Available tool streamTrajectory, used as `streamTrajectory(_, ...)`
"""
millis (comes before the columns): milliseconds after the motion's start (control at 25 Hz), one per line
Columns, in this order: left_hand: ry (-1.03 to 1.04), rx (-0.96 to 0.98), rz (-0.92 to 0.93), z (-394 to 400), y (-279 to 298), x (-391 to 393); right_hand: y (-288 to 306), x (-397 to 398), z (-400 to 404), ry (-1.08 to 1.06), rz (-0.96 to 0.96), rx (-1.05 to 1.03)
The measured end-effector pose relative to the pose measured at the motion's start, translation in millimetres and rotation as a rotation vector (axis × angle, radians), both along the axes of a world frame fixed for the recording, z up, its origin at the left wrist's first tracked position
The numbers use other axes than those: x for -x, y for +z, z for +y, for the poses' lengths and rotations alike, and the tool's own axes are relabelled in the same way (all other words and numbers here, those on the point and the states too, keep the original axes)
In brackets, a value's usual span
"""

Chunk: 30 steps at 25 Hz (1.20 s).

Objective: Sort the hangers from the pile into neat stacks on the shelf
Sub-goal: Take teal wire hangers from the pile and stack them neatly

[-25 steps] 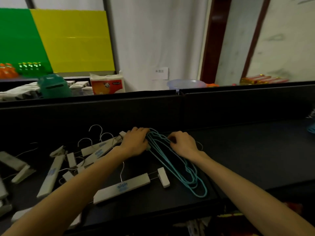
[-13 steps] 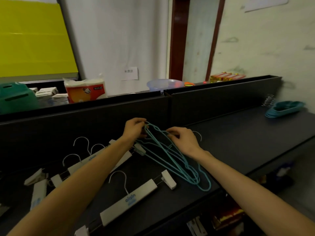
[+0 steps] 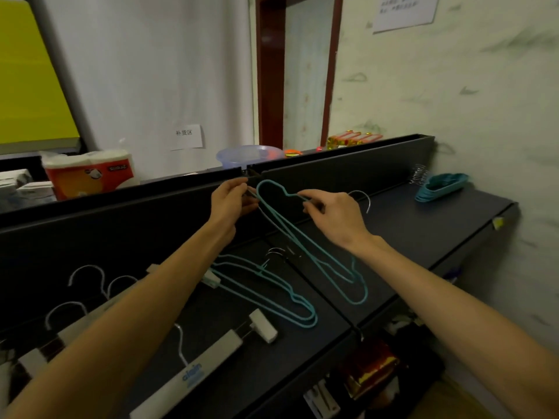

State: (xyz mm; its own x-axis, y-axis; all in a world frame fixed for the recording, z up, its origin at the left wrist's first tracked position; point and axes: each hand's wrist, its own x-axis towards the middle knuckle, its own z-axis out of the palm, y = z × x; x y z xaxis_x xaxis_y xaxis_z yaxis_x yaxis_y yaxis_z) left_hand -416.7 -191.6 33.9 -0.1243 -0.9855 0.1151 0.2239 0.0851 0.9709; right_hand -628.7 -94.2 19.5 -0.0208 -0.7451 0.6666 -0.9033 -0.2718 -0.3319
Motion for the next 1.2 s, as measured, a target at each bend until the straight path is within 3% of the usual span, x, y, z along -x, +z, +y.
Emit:
streamTrajectory(320, -0.033, 0.337, -0.139, 22, 37, 160, 13, 162, 28, -0.007, -0.08, 0.066)
streamTrajectory(440, 0.029, 0.494, -0.248, 19, 57, 237, 23, 237, 38, -0.012, -0.076, 0.091)
streamTrajectory(720, 0.199, 0.786, -0.308, 14, 83, 384, 31, 399, 48, 0.028, -0.208, 0.038)
streamTrajectory(840, 0.132, 0.985, -0.506, 7, 87, 432, 34, 460, 31, 0.061, -0.221, -0.099)
streamTrajectory(960, -0.037, 1.152, -0.897, -11, 63, 482, 33, 513, 4, 0.056, -0.033, -0.182)
streamTrajectory(1080, -0.221, 0.998, -1.194, -39, 33, 535, 28, 557, -29, 0.102, 0.099, -0.266)
streamTrajectory(1200, -0.265, 0.776, -1.263, -71, 25, 577, 28, 588, -67, 0.148, 0.216, -0.354)
